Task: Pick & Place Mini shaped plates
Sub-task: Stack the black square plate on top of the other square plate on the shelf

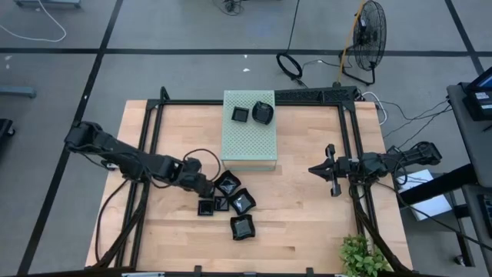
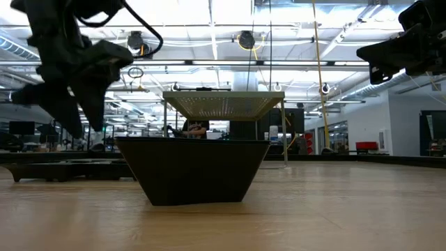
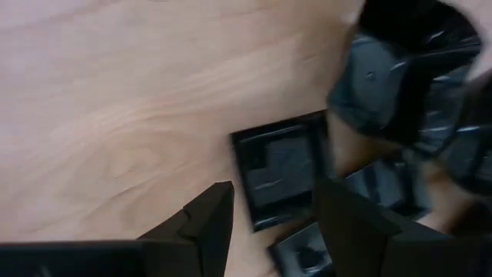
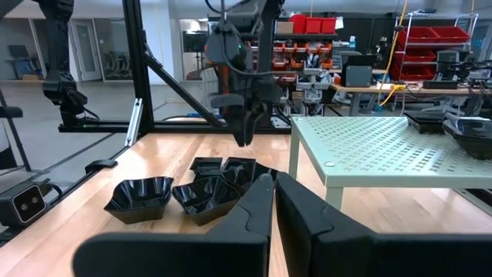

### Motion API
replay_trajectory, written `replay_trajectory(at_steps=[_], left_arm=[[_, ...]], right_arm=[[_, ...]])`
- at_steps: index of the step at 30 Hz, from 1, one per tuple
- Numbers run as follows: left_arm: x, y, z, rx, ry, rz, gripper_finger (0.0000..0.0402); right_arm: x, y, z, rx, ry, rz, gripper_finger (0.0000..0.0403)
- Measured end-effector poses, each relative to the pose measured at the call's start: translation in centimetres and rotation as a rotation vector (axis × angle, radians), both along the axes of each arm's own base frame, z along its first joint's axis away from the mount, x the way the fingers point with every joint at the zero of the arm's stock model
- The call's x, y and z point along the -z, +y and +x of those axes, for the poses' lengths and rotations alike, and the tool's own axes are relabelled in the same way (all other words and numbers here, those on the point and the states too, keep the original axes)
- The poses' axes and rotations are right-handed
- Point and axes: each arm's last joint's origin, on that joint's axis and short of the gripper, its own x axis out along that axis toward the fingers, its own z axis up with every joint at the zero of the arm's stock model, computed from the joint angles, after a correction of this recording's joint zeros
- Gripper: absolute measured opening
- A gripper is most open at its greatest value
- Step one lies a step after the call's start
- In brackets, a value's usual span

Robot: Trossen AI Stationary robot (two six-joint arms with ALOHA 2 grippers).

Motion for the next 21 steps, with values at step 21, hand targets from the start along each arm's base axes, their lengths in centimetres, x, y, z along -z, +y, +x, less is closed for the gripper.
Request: replay_trajectory(at_steps=[21], left_arm=[[4.5, -0.1, -0.1, 0.041, 0.084, 0.001, 0.0182]], right_arm=[[0.0, 0.0, 0.0, 0.000, 0.000, 0.000, 0.0008]])
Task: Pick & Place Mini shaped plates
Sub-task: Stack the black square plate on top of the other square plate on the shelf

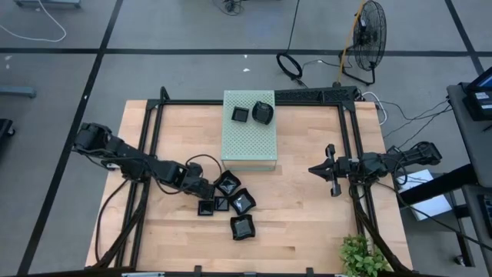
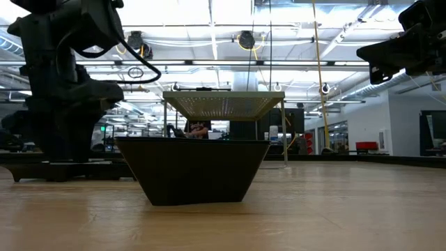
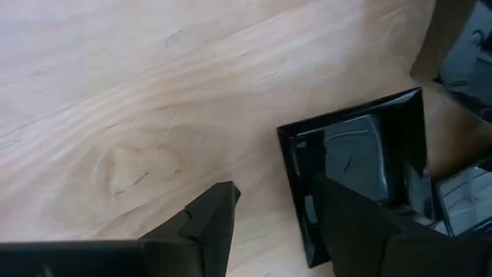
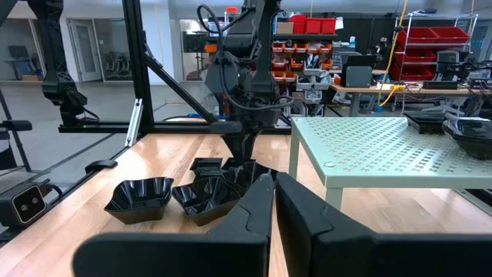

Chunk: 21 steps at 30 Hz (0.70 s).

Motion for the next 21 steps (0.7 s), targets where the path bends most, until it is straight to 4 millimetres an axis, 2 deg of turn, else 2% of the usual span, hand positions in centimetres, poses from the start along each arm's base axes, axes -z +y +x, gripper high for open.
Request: replay_trajectory(at_steps=[8, 21], left_arm=[[0.13, 0.12, -0.04, -0.008, 0.010, 0.032, 0.0168], [0.13, 0.17, -0.02, -0.012, 0.007, 0.039, 0.0041]], right_arm=[[0.00, 0.00, 0.00, 0.000, 0.000, 0.000, 0.0009], [0.00, 0.00, 0.00, 0.000, 0.000, 0.000, 0.0007]])
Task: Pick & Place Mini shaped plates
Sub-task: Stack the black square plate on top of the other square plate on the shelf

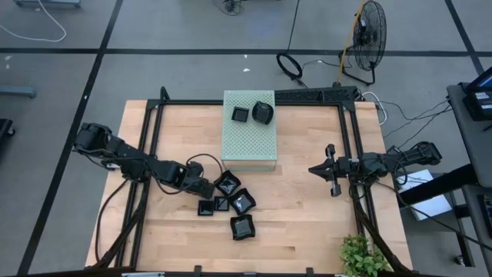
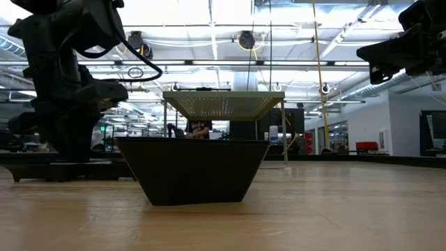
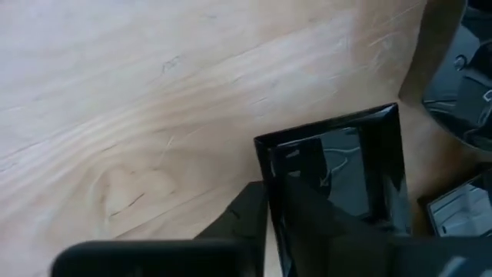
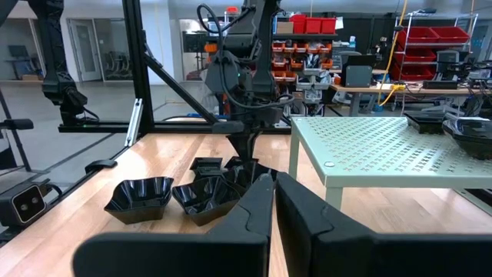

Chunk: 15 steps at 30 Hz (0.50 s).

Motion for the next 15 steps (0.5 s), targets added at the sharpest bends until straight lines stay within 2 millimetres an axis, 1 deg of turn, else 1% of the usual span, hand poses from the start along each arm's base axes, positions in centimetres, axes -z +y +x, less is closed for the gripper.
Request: replay_trajectory(at_steps=[3, 5, 10, 15], left_arm=[[0.0, 0.0, 0.0, 0.000, 0.000, -0.001, 0.0015], [0.0, 0.0, 0.0, 0.002, 0.001, 0.000, 0.0006], [-0.2, 0.0, -0.2, 0.012, 0.000, -0.004, 0.0013], [-1.6, 0.3, -0.7, 0.008, -0.048, 0.011, 0.0005]], right_arm=[[0.0, 0.0, 0.0, 0.000, 0.000, 0.000, 0.0007], [0.0, 0.0, 0.0, 0.000, 0.000, 0.000, 0.0008], [0.0, 0.0, 0.0, 0.000, 0.000, 0.000, 0.0007], [0.0, 0.0, 0.0, 0.000, 0.000, 0.000, 0.0008]])
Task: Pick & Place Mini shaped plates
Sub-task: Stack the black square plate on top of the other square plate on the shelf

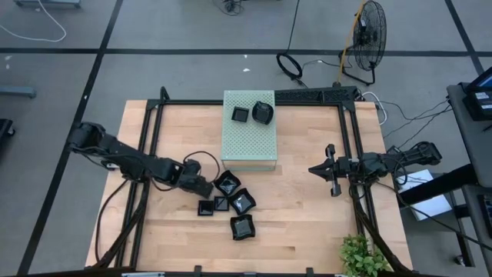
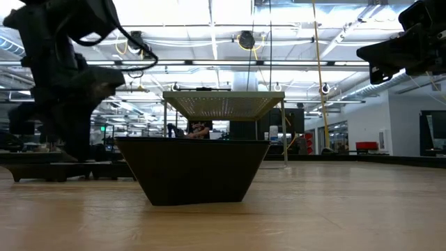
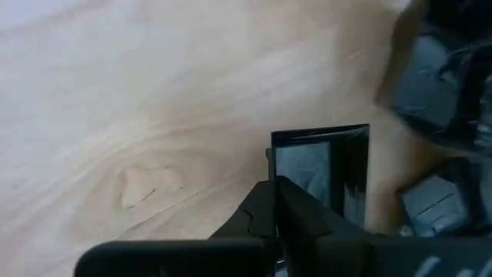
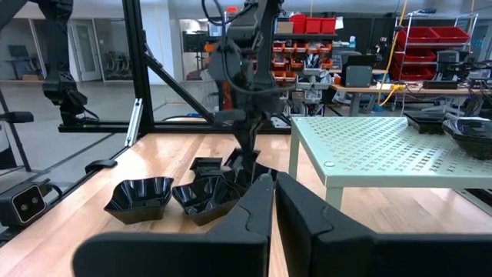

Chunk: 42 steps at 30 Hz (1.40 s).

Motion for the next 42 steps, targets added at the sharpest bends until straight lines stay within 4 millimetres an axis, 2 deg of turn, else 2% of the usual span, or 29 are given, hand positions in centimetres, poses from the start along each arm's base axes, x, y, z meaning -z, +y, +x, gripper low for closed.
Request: replay_trajectory(at_steps=[14, 20, 26, 30, 37, 42], left_arm=[[-5.0, 1.1, -2.6, 0.023, -0.220, 0.100, 0.0004], [-7.9, 1.8, -3.7, 0.018, -0.442, 0.194, 0.0004], [-12.9, 2.9, -2.6, 0.023, -0.877, 0.423, 0.0006], [-15.5, 4.5, -1.8, 0.031, -1.070, 0.597, 0.0005], [-17.5, 8.6, -0.2, -0.054, -1.010, 0.743, 0.0005], [-18.6, 11.7, 2.6, -0.017, -0.908, 0.713, 0.0003]], right_arm=[[0.0, 0.0, 0.0, 0.000, 0.000, 0.000, 0.0007], [0.0, 0.0, 0.0, 0.000, 0.000, 0.000, 0.0009], [0.0, 0.0, 0.0, 0.000, 0.001, 0.000, 0.0006], [0.0, 0.0, 0.0, 0.000, 0.000, 0.000, 0.0009], [0.0, 0.0, 0.0, 0.000, 0.000, 0.000, 0.0007], [0.0, 0.0, 0.0, 0.000, 0.000, 0.000, 0.0008]])
